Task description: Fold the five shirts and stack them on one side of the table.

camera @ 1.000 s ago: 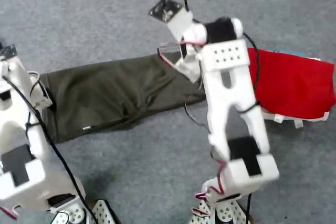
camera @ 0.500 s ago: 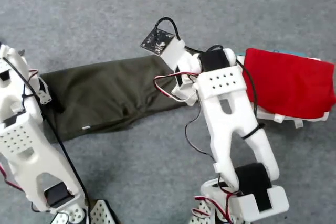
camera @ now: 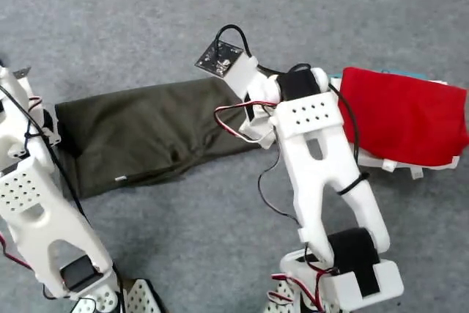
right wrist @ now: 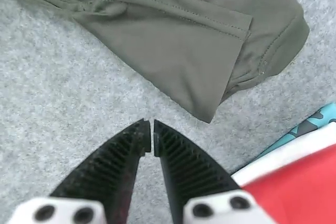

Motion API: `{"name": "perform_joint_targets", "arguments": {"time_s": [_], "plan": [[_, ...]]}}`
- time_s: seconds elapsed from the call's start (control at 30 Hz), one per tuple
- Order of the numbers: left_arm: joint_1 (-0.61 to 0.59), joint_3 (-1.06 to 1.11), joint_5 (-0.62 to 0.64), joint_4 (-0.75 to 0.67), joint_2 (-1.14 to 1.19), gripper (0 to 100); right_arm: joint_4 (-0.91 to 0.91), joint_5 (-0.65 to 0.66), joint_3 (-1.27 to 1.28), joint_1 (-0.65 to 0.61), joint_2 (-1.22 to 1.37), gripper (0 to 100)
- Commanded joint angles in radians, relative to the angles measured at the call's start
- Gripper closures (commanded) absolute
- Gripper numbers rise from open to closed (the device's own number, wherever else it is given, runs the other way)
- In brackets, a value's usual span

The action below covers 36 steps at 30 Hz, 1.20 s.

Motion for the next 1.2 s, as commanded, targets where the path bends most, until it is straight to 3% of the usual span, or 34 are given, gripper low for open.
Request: {"name": "perform_joint_targets", "arguments": {"time_s": [0.0,0.27,0.47,0.77,0.9,1.17], "plan": [[0.036,-0.041,0.049,0.000,0.044,86,-0.012,0.000,-0.005,-0.009,-0.051,98.1],[0.076,-0.085,0.064,0.014,0.106,97,-0.012,-0.002,-0.007,-0.009,-0.054,98.1],[0.070,-0.208,0.064,0.080,0.104,97,-0.009,-0.002,-0.019,-0.008,-0.054,98.2],[-0.151,-0.343,0.107,0.095,0.104,97,0.020,-0.002,-0.131,-0.006,-0.051,98.2],[-0.186,-0.363,0.046,0.095,0.103,97,-0.031,-0.018,-0.163,-0.008,-0.048,98.2],[-0.211,-0.479,0.054,0.097,0.081,97,-0.187,-0.163,-0.228,0.000,-0.050,98.1]]}}
